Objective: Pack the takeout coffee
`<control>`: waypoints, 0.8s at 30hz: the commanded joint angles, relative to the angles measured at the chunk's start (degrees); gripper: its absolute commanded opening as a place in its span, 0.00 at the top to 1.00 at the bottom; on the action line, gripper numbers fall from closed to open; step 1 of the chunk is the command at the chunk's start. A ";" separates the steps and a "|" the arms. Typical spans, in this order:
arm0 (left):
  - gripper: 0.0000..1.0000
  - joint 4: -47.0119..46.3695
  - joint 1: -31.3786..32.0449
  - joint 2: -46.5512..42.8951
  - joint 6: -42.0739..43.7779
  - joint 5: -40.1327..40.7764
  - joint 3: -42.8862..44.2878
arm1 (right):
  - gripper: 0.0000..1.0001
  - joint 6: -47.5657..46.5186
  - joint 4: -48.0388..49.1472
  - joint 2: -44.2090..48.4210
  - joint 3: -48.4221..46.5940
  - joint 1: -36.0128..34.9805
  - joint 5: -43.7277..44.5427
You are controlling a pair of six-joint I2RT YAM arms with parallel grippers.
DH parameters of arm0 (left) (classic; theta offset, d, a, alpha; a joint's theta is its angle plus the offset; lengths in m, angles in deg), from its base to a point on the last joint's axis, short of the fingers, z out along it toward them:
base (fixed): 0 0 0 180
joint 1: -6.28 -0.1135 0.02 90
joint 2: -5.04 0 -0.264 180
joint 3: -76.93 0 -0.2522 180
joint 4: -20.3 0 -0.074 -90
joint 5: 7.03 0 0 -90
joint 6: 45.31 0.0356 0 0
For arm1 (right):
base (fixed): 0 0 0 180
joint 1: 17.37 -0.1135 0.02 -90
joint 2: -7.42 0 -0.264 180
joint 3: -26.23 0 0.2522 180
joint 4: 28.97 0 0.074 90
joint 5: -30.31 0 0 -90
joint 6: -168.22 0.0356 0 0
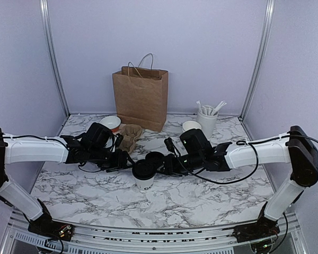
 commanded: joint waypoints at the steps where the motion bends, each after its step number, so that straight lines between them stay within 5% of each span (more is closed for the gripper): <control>1: 0.39 3.47 0.55 1.11 1.57 0.67 2.29 | 0.64 -0.18 -4.12 0.88 -1.34 -1.10 1.35; 24: 0.37 6.31 0.06 -3.43 2.78 3.16 3.55 | 0.64 3.07 -2.73 3.42 -3.20 -1.01 2.54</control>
